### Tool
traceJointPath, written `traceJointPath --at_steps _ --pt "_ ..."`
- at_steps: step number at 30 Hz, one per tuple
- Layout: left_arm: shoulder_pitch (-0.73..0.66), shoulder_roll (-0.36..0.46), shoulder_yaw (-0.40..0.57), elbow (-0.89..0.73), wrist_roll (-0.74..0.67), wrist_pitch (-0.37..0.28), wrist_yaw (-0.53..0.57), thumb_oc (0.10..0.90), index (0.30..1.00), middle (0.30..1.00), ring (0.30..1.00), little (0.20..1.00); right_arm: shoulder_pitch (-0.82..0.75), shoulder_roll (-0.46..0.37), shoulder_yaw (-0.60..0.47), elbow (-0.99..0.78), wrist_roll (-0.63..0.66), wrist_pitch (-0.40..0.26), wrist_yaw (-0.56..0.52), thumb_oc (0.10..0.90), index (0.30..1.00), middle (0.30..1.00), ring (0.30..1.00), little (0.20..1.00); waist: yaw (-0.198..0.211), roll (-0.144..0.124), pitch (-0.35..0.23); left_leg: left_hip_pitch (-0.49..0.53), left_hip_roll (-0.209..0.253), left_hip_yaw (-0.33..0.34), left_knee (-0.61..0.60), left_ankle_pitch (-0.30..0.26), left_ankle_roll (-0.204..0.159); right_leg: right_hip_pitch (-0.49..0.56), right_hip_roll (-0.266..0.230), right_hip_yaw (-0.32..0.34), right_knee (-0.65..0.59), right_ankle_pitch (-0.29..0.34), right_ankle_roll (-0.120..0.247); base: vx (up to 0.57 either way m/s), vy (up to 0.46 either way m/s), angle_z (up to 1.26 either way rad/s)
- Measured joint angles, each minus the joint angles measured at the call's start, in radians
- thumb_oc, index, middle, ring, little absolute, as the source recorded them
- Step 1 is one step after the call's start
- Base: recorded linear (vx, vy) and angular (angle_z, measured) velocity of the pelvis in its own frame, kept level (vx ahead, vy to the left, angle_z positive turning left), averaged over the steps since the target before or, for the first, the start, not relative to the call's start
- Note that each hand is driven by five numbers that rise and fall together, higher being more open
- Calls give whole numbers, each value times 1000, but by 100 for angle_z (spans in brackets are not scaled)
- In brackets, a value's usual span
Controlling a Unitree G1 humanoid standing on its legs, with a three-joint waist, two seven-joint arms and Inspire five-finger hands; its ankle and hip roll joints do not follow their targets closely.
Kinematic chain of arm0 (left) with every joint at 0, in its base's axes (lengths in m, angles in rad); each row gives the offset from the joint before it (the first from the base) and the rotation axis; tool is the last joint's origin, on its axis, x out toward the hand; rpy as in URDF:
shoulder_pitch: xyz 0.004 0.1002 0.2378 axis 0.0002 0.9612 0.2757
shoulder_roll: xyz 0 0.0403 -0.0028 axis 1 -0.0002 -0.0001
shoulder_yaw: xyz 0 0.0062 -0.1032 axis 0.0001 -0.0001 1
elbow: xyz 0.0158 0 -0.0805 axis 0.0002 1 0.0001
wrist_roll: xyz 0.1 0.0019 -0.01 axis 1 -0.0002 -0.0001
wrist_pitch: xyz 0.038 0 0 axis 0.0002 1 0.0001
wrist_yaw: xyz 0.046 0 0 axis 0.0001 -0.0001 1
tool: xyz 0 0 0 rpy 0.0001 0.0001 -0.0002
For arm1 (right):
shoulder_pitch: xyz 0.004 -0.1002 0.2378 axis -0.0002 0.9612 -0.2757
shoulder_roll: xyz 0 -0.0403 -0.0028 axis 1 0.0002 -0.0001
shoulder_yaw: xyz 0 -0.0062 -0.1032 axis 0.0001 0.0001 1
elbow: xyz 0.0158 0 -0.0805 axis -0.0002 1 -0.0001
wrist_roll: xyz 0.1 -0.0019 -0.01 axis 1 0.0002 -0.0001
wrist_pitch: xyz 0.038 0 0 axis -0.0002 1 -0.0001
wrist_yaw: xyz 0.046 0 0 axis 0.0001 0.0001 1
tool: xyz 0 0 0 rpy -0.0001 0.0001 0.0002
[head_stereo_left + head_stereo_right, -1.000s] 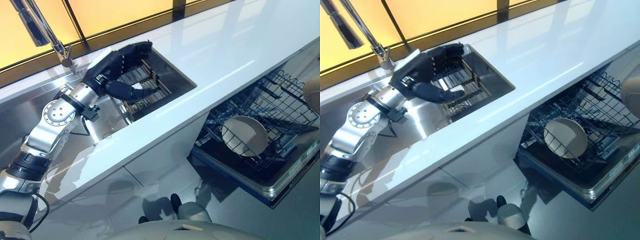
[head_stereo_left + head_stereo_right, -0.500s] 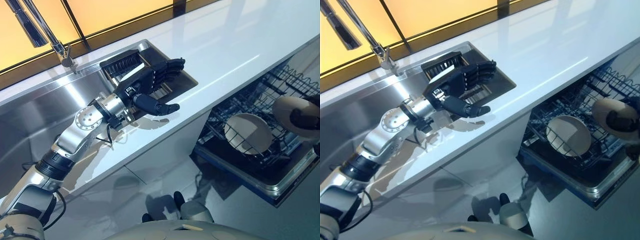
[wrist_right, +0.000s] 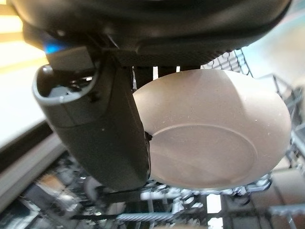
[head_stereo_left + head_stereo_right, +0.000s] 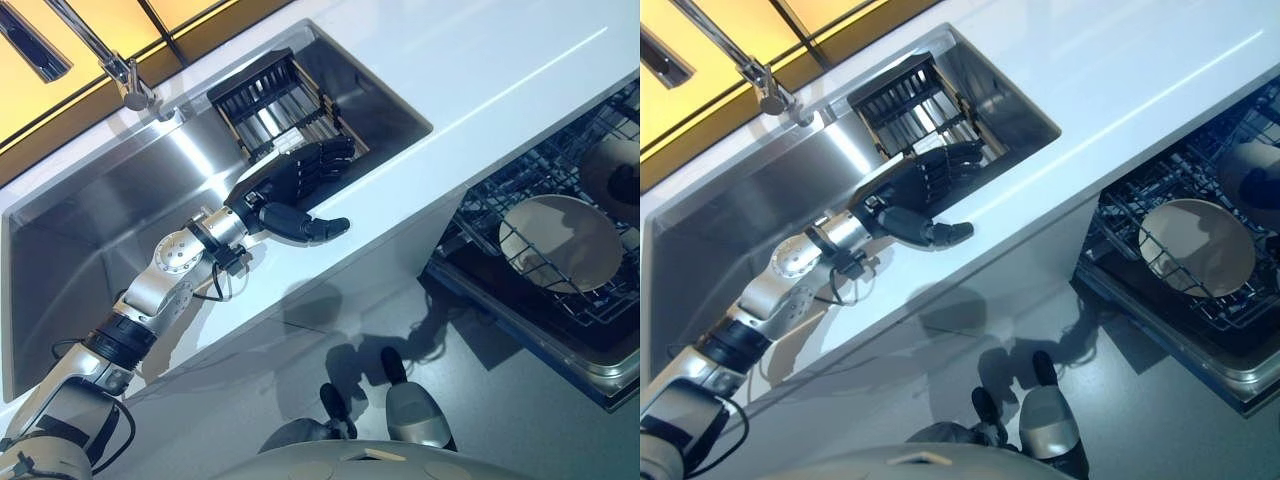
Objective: Pick up plates and place into dishwasher.
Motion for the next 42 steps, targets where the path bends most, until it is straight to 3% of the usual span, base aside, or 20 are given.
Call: traceJointPath --at_steps 5,12,20,21,22,23,24,32,37,42 --pt "-22 24 0 -52 -16 -40 9 800 900 900 900 900 -98 -26 24 35 -32 20 -17 100 300 300 300 200 2 27 59 -21 -13 -7 0 7 9 -20 -13 0 0 7 11 -47 19 2" --pt "-73 82 -4 -80 -35 -63 14 800 900 900 900 900 -183 -58 79 68 -3 1 -15 100 300 300 300 200 -5 31 94 -53 -30 -6 0 14 19 -52 -30 -2 0 19 25 -32 12 0" --pt "-105 82 -21 -80 -35 -55 8 800 900 900 900 900 -212 -66 85 96 34 -22 33 100 300 300 300 200 -7 29 102 -53 -36 -10 0 17 24 -49 -37 -9 0 21 28 -21 -17 2" --pt "-110 82 -23 -80 -35 -53 8 800 900 900 900 900 -212 -69 85 96 40 -21 42 191 378 378 378 291 -7 29 102 -53 -36 -13 0 17 25 -48 -37 -10 0 21 28 -31 -21 3" --pt "-113 82 -24 -80 -35 -52 8 800 900 900 900 900 -212 -70 85 97 41 -21 44 358 521 521 521 458 -7 29 102 -53 -36 -15 0 17 25 -48 -37 -10 0 21 28 -14 -7 3" --pt "-119 82 -29 -80 -35 -51 9 800 900 900 900 900 -212 -71 85 98 48 -21 47 539 676 676 676 639 -8 29 102 -53 -36 -17 0 18 25 -47 -37 -12 0 21 28 -13 -5 6" --pt "-133 82 -41 -80 -35 -51 8 800 900 900 900 900 -212 -74 85 103 63 -21 52 800 900 900 900 900 -9 28 102 -53 -36 -18 0 18 25 -46 -37 -16 0 21 28 -13 -6 5" --pt "-144 82 -50 -80 -34 -20 3 800 900 900 900 900 -202 -75 75 97 90 -18 68 800 900 900 900 900 -17 24 104 -39 -35 -18 0 18 26 -30 -36 -19 0 22 28 -2 -1 0" --pt "-150 80 -50 -80 -34 8 4 800 900 900 900 900 -115 -75 33 34 84 -4 70 800 900 900 900 900 -22 14 102 -35 -35 -18 0 19 27 -26 -36 -18 2 23 27 0 3 -1" --pt "-147 73 -50 -80 -33 16 3 800 900 900 900 900 -38 -67 -15 -6 65 19 66 800 900 900 900 900 -30 -11 100 -13 -33 -14 -4 13 34 -10 -25 3 2 23 28 46 22 -8"
